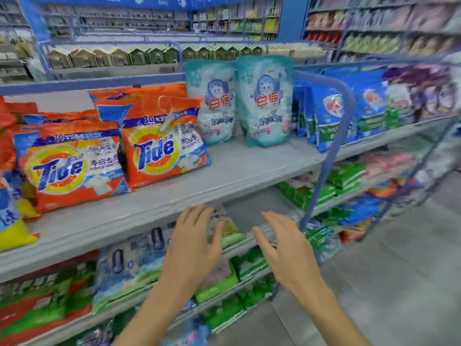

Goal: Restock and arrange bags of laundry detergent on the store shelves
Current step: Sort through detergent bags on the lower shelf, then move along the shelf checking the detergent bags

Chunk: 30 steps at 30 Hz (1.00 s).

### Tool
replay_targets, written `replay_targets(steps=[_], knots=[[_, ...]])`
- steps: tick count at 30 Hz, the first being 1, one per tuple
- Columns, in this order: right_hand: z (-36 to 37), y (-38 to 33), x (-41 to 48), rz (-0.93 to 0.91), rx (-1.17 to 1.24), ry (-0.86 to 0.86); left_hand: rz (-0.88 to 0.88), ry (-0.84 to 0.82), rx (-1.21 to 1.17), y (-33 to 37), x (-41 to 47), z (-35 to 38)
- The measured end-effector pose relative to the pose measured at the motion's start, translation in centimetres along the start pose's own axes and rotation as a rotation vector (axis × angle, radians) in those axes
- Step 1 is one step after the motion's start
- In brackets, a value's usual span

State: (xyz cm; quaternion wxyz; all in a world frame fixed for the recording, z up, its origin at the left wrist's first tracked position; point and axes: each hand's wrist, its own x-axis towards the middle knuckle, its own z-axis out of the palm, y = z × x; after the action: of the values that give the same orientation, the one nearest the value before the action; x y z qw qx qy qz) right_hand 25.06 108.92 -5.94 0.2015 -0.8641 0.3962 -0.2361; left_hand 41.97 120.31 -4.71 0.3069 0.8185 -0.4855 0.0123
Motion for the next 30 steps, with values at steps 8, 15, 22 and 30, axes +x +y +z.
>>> replay_targets(steps=[8,15,22,30], knots=[[-8.8,13.1,-8.5,0.312,-0.033,0.115,0.181,-0.168,-0.041,12.9,-2.5,10.4],[-13.9,22.1,-11.6,0.554,-0.044,0.167,0.332,-0.320,-0.096,21.1,-1.9,19.5],[-16.8,32.5,-8.3,0.721,-0.046,0.294,0.426,-0.420,-0.144,29.2,3.8,28.4],[-24.5,43.4,-2.7,0.881,-0.112,0.290,0.479,-0.478,-0.227,40.3,12.3,38.5]])
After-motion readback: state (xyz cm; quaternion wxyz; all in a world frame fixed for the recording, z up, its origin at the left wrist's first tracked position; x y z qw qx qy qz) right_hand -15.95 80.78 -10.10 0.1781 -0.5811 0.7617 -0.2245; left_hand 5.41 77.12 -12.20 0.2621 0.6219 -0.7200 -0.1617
